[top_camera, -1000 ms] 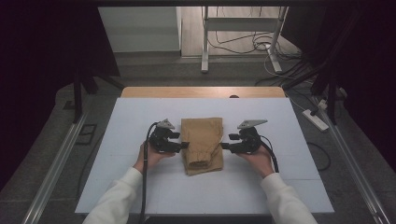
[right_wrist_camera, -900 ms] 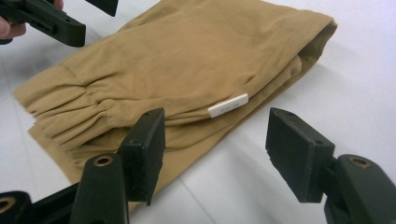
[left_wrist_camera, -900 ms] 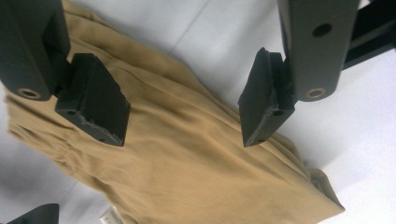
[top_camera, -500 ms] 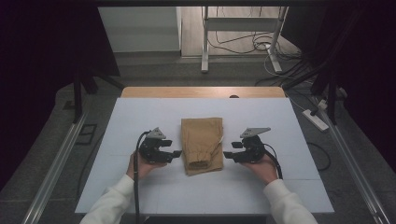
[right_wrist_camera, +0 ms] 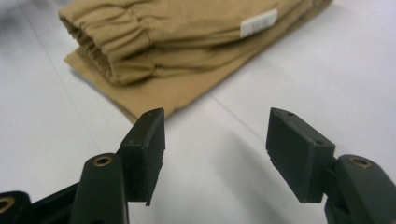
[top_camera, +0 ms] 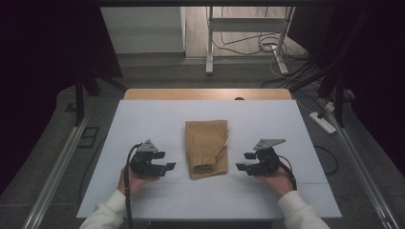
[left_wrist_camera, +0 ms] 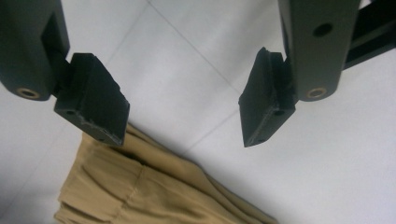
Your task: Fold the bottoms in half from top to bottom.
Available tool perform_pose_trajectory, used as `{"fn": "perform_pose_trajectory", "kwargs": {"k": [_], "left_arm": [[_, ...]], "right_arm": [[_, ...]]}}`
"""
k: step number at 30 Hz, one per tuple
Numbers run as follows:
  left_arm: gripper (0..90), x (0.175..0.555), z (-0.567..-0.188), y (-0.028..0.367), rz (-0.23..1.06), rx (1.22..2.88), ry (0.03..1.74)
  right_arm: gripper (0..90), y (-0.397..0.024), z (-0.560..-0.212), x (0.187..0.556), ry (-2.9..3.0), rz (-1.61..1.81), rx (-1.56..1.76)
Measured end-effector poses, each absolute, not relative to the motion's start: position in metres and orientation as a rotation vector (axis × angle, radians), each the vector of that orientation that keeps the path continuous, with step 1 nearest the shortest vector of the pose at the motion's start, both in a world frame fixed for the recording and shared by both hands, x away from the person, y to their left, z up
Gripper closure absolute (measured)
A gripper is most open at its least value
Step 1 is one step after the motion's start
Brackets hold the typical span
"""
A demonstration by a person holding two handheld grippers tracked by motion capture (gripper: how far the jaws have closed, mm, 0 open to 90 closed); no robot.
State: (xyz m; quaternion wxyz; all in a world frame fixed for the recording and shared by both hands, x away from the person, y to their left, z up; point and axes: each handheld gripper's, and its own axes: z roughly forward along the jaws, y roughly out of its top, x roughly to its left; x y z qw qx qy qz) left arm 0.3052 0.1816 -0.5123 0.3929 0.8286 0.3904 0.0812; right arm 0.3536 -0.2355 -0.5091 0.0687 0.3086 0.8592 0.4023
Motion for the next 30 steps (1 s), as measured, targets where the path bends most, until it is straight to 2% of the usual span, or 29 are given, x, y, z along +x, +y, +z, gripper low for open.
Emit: {"fn": "perform_pose_trajectory", "kwargs": {"k": [17, 30], "left_arm": [[32.3, 0.279, -0.520, 0.195, 0.193, 2.120, 1.008], [32.2, 0.278, -0.520, 0.196, 0.188, 2.109, 1.013]], "right_arm": [[37.6, -0.280, -0.509, 0.323, 2.547, 1.191, 0.949], [37.6, -0.277, -0.512, 0.320, 2.565, 1.165, 0.915]]}}
